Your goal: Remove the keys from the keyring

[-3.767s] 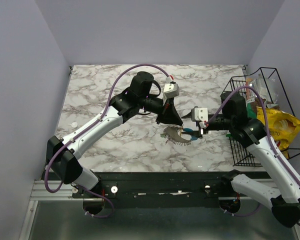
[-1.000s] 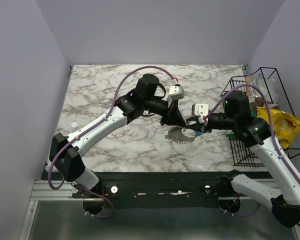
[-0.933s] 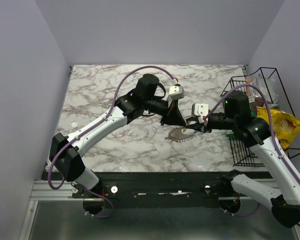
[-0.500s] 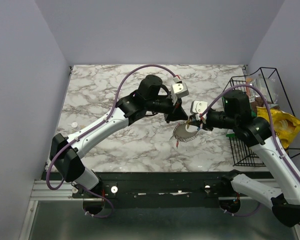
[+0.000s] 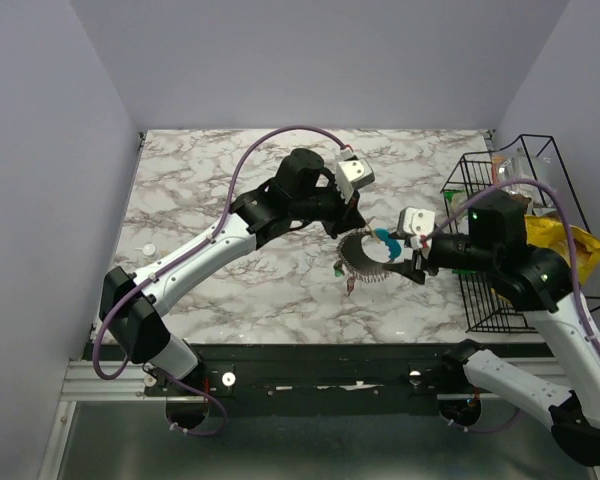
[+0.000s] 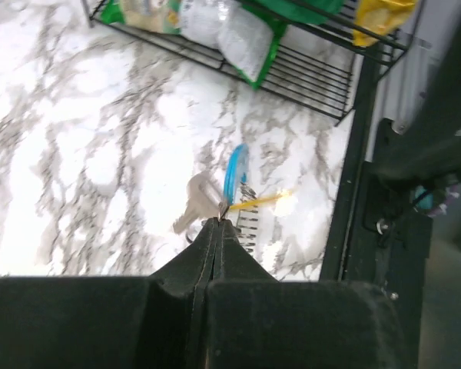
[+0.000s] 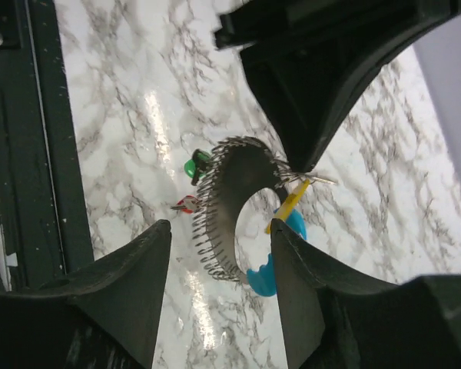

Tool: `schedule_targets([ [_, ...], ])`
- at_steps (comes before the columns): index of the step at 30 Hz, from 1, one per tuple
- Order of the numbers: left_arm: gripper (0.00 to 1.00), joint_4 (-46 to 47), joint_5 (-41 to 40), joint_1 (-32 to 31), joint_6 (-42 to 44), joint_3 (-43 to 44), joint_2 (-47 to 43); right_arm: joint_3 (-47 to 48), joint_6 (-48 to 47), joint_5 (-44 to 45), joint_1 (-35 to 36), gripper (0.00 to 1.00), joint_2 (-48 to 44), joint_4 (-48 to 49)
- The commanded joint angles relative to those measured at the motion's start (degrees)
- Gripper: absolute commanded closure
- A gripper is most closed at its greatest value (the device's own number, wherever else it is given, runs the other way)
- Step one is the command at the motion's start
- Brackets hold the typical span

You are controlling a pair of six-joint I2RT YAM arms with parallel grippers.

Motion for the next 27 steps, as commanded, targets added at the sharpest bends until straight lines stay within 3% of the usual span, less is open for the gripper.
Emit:
schedule_targets([
  [1, 1.0, 0.16, -4.32, 0.86, 1.61, 2.21, -0.89, 1.7, 0.71, -6.77, 0.63, 0.31, -3.01, -4.18],
  [11, 1.0, -1.95, 0.6, 0.95, 5.47, 2.21, -3.78, -0.83, 0.97, -2.47, 0.63, 0.34, -2.66, 2.83],
  [21, 1.0, -2.13, -0.62, 1.21, 4.68, 2.82, -3.79, -12.0, 6.85, -0.27, 0.72, 0.36, -3.98, 23.12],
  [27, 1.0, -2.3, -1.07, 1.48, 4.33, 3.52, -3.52, -15.78, 9.76, 1.84, 0.72, 0.36, -3.1, 30.08],
])
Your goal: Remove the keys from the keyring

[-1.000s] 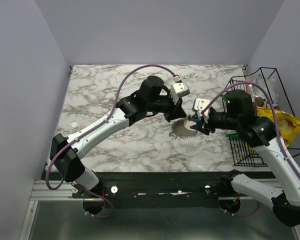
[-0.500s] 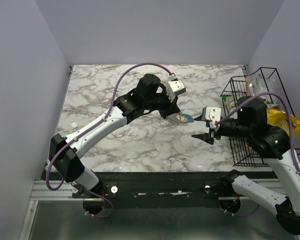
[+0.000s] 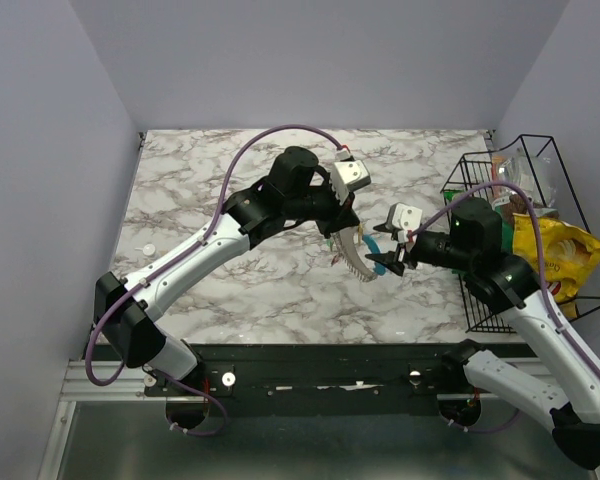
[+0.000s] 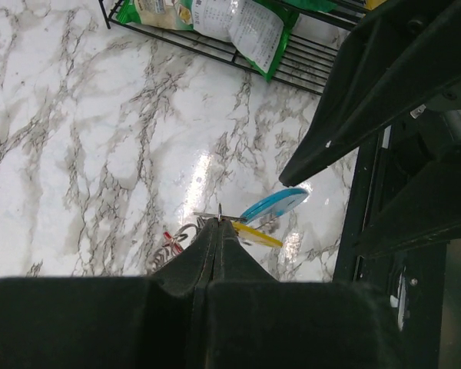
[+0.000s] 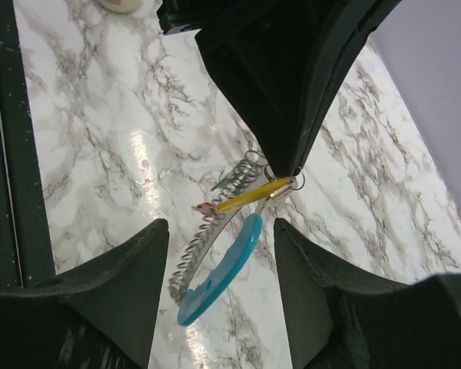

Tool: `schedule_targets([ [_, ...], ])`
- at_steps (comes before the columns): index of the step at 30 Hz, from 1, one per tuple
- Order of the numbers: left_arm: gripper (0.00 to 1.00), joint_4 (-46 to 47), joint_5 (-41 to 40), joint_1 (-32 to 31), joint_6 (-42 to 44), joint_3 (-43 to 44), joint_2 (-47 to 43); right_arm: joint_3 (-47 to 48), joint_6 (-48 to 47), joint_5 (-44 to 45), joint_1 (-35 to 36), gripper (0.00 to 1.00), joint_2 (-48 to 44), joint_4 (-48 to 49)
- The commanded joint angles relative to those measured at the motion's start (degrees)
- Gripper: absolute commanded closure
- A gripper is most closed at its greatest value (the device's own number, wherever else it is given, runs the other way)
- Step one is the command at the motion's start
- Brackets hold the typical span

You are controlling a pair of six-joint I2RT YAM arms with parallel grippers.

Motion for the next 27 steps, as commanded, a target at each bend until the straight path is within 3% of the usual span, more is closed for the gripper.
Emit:
schedule_targets([
  [1, 1.0, 1.56, 0.05, 0.38, -0.46, 2.87, -1.49, -1.56, 3.79, 2.1, 0.37, 0.36, 0.7, 9.19],
  [7, 1.0, 1.13, 1.36, 0.47, -0.2, 3.13, -1.31, -1.21, 5.29, 2.18, 0.28, 0.37, 3.25, 11.57],
  [11, 1.0, -0.98, 8.03, 0.82, 3.14, 3.31, -2.01, -0.24, 0.21, -1.22, -1.29, 0.38, 2.38, 9.82],
  [18, 1.0, -6.61, 18.22, 0.91, 9.21, 4.45, -3.69, 9.07, -11.31, -19.67, -8.32, 0.36, 6.15, -9.57],
  [23, 1.0, -9.16, 22.89, 1.0, 12.11, 4.8, -4.13, 13.9, -19.84, -26.1, -11.4, 0.34, 12.39, -18.57],
  [27, 1.0, -11.18, 26.67, 1.0, 13.95, 5.42, -4.3, 16.02, -25.72, -31.63, -11.58, 0.42, 17.48, -25.67],
])
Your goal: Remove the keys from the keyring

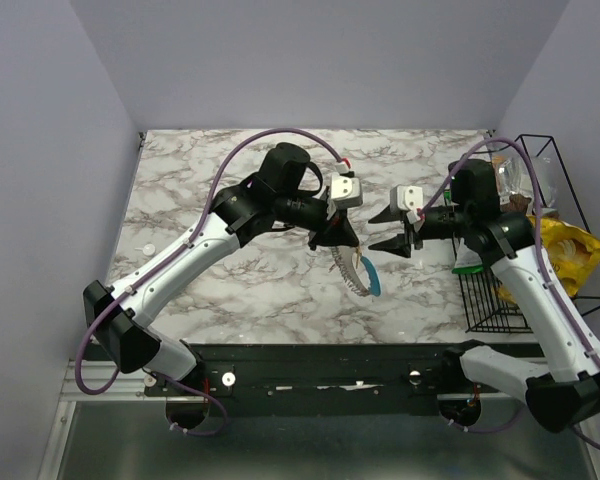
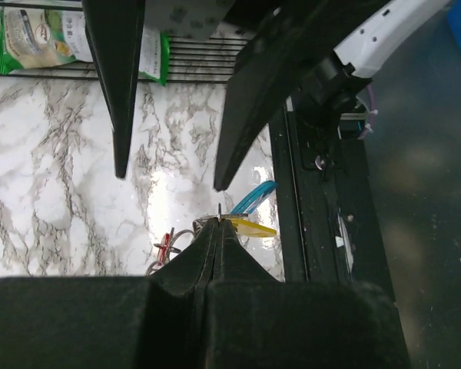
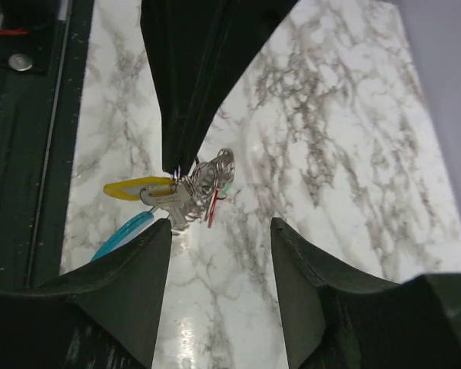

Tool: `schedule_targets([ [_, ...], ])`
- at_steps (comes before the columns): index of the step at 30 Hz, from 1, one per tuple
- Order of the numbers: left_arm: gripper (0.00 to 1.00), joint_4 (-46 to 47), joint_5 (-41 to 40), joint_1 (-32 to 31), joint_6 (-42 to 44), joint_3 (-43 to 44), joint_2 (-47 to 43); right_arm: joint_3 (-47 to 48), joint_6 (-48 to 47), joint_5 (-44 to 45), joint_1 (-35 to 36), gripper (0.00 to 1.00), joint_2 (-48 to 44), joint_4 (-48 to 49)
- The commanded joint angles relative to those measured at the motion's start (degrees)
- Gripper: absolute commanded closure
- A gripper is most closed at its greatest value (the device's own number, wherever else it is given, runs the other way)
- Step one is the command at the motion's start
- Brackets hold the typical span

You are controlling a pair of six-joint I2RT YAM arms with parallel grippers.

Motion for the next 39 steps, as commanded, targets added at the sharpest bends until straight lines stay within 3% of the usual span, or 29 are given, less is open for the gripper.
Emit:
schedule_targets([
  [1, 1.0, -2.7, 7.99, 0.23, 3.62, 2.67, -2.27, 3.04, -10.97, -10.11, -0.57, 0.43, 5.4, -13.71],
  [14, 1.0, -4.2, 10.81, 0.32, 5.38, 2.58, -1.48, 11.57, -29.71, -21.11, -0.39, 0.44, 15.34, -37.19],
  [29, 1.0, -3.5, 11.24, 0.32, 4.5, 3.11, 0.1, 11.39, -29.19, -22.17, 3.65, 0.48, 18.33, -37.37],
  [39, 1.0, -2.44, 9.31, 0.32, 4.15, 1.97, -0.42, 9.37, -21.63, -20.5, 4.09, 0.69, 16.31, -30.88],
])
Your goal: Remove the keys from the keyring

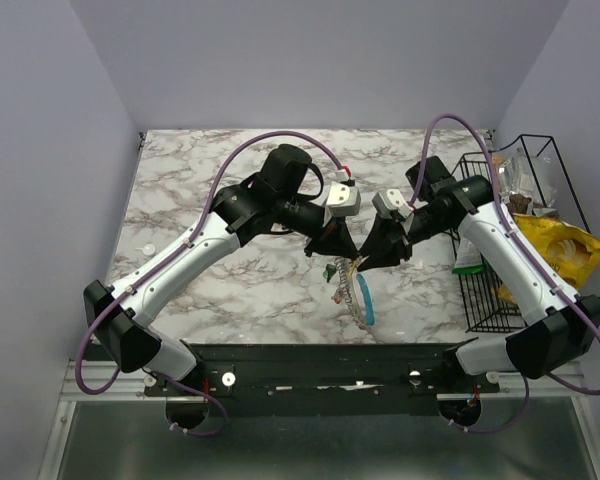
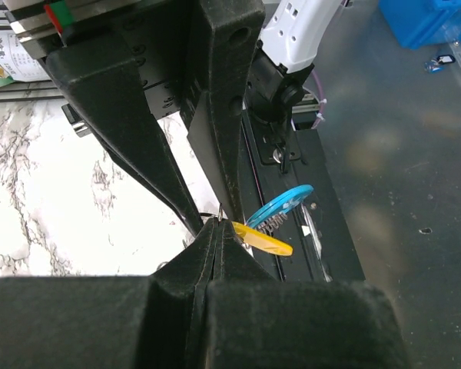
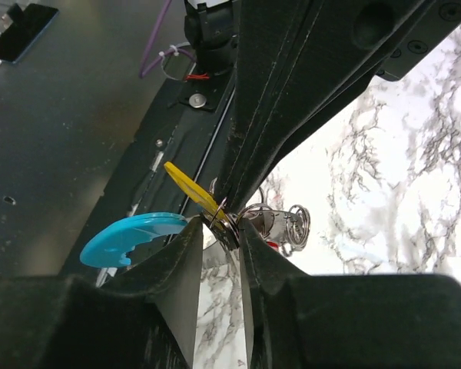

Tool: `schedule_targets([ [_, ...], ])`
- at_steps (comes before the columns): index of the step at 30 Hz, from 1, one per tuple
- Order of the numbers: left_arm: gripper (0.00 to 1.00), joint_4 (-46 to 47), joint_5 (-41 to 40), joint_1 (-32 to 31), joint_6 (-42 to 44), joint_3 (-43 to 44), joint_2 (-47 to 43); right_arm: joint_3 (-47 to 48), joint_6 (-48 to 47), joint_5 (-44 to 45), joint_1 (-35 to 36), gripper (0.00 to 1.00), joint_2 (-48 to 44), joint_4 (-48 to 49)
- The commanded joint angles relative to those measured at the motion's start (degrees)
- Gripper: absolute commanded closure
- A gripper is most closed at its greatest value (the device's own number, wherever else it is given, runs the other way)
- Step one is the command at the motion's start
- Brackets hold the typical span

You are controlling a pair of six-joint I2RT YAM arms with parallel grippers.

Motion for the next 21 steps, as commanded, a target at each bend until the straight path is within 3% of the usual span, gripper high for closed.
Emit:
schedule_targets([
  [1, 1.0, 2.02, -0.02, 0.21, -0.05, 0.87, -0.67, -0.97, 3.83, -0.28, 0.36, 0.7, -2.14, 2.22],
  [3, 1.0, 2.1, -0.28, 0.21, -0.05, 0.52, -0.84, -0.79, 3.84, -0.27, 0.36, 0.72, -2.75, 1.7],
  [9, 1.0, 2.19, -2.13, 0.21, 0.91, -0.18, -1.63, 0.44, 5.06, 0.42, 0.36, 0.99, -3.54, 0.73],
  [21, 1.0, 1.58, -7.22, 0.21, 3.46, -1.94, -3.48, 5.34, 14.99, 8.51, 0.36, 0.99, -4.6, 1.0],
])
